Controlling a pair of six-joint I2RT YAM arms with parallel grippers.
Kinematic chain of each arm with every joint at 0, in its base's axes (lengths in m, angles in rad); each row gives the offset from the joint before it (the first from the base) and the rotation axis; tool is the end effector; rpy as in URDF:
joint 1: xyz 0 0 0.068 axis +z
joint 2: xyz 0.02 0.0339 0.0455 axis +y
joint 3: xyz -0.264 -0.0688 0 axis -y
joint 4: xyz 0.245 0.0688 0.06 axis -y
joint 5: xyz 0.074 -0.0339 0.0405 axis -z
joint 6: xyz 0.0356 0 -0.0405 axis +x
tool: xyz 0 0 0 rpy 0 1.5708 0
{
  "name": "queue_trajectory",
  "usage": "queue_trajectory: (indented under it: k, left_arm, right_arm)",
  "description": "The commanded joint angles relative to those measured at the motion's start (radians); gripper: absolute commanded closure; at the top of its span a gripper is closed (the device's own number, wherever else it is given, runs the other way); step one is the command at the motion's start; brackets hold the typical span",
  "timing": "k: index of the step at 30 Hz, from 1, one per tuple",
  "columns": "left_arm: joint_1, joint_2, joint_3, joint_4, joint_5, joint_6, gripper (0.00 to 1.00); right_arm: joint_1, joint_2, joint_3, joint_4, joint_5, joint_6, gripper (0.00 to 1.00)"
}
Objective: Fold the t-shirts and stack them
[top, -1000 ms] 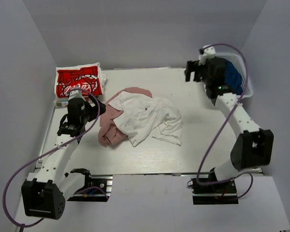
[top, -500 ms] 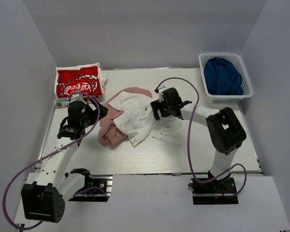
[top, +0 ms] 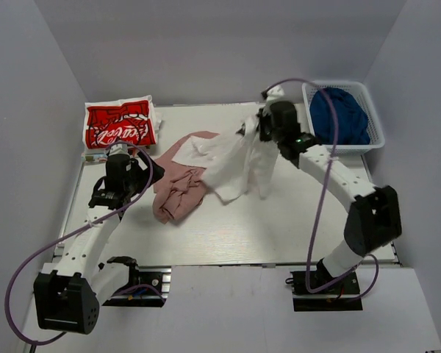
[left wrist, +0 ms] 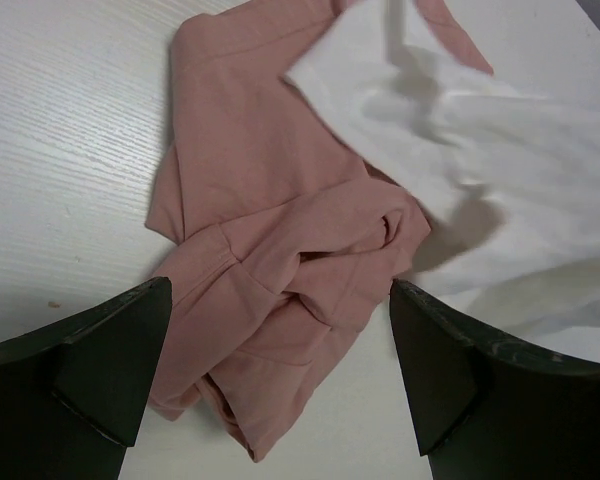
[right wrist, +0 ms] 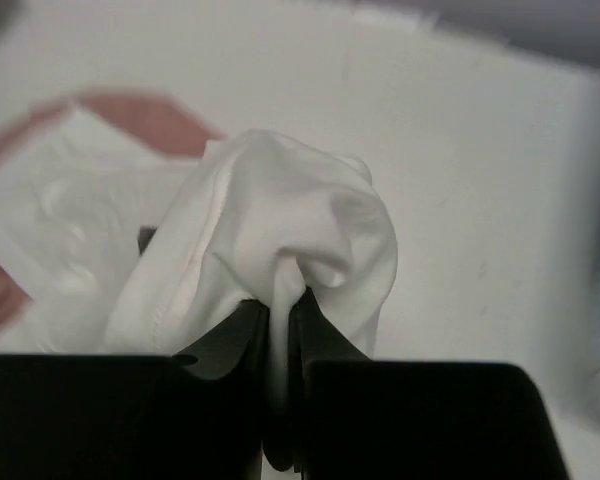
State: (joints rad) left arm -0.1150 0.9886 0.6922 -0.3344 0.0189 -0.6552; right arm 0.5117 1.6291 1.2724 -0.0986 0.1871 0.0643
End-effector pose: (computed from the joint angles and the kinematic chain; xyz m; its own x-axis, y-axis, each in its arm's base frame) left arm 0.2137 -0.0254 0.2552 -0.5437 -0.5505 -0.6335 -0.2540 0.8274 -0.5009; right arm 0.3379 0.1822 0.2998 -0.4042 -0.1546 -0.9015 -0.3101 0.9504 -0.0239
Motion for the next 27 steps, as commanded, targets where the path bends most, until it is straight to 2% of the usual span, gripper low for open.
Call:
queue_trajectory:
  k: [1, 5, 6, 8, 9, 10, 12, 15, 17, 22, 23, 24, 25, 27]
  left_arm:
    - [-0.003, 0.002, 0.018, -0.012, -0.010, -0.006, 0.00]
    - [-0.003, 0.011, 0.027, -0.002, -0.019, -0.006, 0.00]
    - [-0.003, 0.012, 0.027, -0.002, -0.019, -0.006, 0.00]
    - [-0.003, 0.024, 0.036, -0.002, -0.019, -0.006, 0.00]
    - [-0.003, 0.024, 0.036, -0.002, -0.019, -0.006, 0.00]
    - [-0.003, 0.036, 0.049, -0.002, -0.019, 0.003, 0.00]
    - [-0.003, 0.050, 0.058, -0.002, -0.019, 0.003, 0.00]
    - [-0.003, 0.093, 0.058, -0.012, -0.010, 0.012, 0.00]
    - [0.006, 0.117, 0.058, -0.023, -0.010, 0.002, 0.00]
    - [0.006, 0.177, 0.058, -0.045, -0.010, -0.023, 0.00]
    - [0.006, 0.186, 0.058, -0.032, -0.010, -0.023, 0.00]
    - [0.006, 0.186, 0.058, -0.032, -0.010, -0.023, 0.00]
    - [0.006, 0.186, 0.058, -0.032, -0.010, -0.023, 0.00]
    - [0.006, 0.197, 0.070, -0.011, 0.019, -0.023, 0.00]
  right_arm:
    - [-0.102, -0.127, 0.149, 0.142, 0.150, 0.042, 1.00]
    - [-0.191, -0.100, 0.304, 0.106, 0.186, 0.022, 1.00]
    - [-0.205, -0.085, 0.417, 0.070, 0.208, 0.003, 1.00]
    - [-0.280, -0.017, 0.490, 0.047, 0.256, -0.018, 1.00]
    - [-0.315, 0.006, 0.613, 0.015, 0.268, -0.017, 1.00]
    - [-0.356, 0.056, 0.658, -0.018, 0.284, -0.023, 1.00]
    - [-0.418, 0.139, 0.850, -0.096, 0.290, -0.017, 1.00]
    - [-0.501, 0.253, 0.982, -0.127, 0.259, -0.017, 1.00]
    - [-0.579, 0.299, 0.970, -0.127, 0.180, 0.008, 1.00]
    - [-0.634, 0.357, 0.791, -0.133, 0.020, 0.028, 0.98]
    - [-0.638, 0.374, 0.759, -0.163, -0.006, 0.031, 0.87]
    - [-0.641, 0.388, 0.737, -0.173, -0.008, 0.032, 0.31]
    - [-0.642, 0.396, 0.736, -0.182, -0.011, 0.032, 0.10]
    - [-0.638, 0.394, 0.751, -0.245, -0.026, 0.014, 0.10]
